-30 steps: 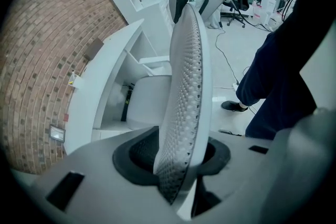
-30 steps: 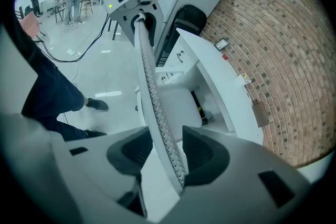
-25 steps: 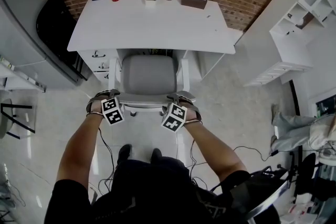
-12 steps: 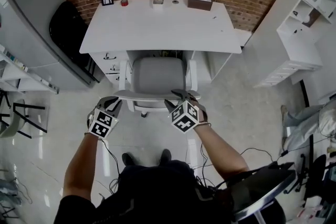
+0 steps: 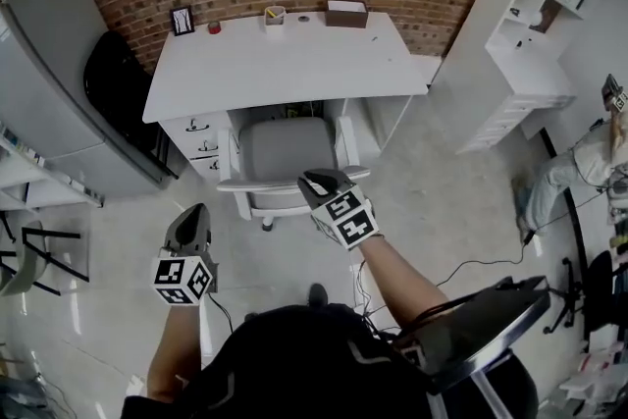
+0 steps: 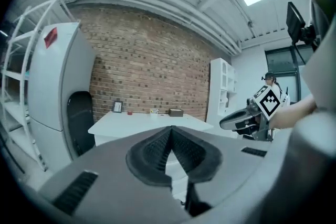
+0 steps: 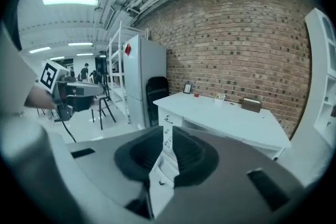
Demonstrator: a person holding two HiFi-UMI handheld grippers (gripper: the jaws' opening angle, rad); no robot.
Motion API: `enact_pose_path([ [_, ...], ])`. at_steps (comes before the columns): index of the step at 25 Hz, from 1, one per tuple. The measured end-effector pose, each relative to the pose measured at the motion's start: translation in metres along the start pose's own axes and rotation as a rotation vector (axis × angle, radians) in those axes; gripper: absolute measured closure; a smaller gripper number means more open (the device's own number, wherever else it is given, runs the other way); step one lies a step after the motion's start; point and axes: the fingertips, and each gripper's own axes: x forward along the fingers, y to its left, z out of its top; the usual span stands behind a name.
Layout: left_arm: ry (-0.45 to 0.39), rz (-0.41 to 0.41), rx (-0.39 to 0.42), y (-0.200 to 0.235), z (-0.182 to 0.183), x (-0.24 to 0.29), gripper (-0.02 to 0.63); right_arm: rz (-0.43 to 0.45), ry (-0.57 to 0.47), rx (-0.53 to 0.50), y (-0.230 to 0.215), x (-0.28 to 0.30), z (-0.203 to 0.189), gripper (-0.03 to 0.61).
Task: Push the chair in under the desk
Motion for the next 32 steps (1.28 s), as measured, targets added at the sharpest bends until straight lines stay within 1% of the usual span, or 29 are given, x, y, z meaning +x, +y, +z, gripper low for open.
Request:
enact_pose_path([
  [2, -0.001, 0.025, -0.022, 0.006, 0.002, -0.013, 0.606, 0.022, -0.035, 0.045, 0.014, -0.003, 0.008, 0.527],
  [3, 0.004, 0.03, -0.021, 0.007, 0.002, -0.02, 0.606, 0.014, -0.051, 0.062, 0.019, -0.006, 0.012, 0.538],
  [5, 0.012, 0.035, 0.008, 0.01, 0.003, -0.031, 0.606, -0.031, -0.087, 0.079, 0.026, -0.012, 0.021, 0.558],
  [7, 0.012, 0.045, 0.026, 0.015, 0.007, -0.04, 0.606, -0.066, -0.123, 0.091, 0.035, -0.018, 0.032, 0.566],
  [10, 0.002, 0.064, 0.028, 0.025, 0.017, -0.047, 0.606, -0.081, -0.165, 0.123, 0.049, -0.02, 0.051, 0.569],
  [12, -0.005, 0.063, 0.054, 0.026, 0.024, -0.051, 0.606, -0.095, -0.183, 0.135, 0.057, -0.023, 0.06, 0.569],
  [15, -0.019, 0.053, 0.097, 0.023, 0.033, -0.056, 0.606, -0.114, -0.199, 0.129, 0.064, -0.028, 0.07, 0.569],
  [17, -0.026, 0.049, 0.109, 0.024, 0.037, -0.06, 0.606, -0.125, -0.205, 0.12, 0.068, -0.03, 0.076, 0.571],
  [22, -0.03, 0.047, 0.116, 0.03, 0.042, -0.07, 0.606, -0.158, -0.223, 0.139, 0.075, -0.036, 0.081, 0.571],
  [24, -0.032, 0.045, 0.112, 0.033, 0.044, -0.073, 0.606, -0.164, -0.223, 0.14, 0.079, -0.037, 0.082, 0.571],
  [27, -0.03, 0.046, 0.129, 0.036, 0.046, -0.075, 0.606, -0.187, -0.226, 0.138, 0.082, -0.039, 0.084, 0.571],
  [32, -0.034, 0.036, 0.126, 0.035, 0.047, -0.081, 0.606, -0.206, -0.228, 0.134, 0.09, -0.043, 0.087, 0.571],
])
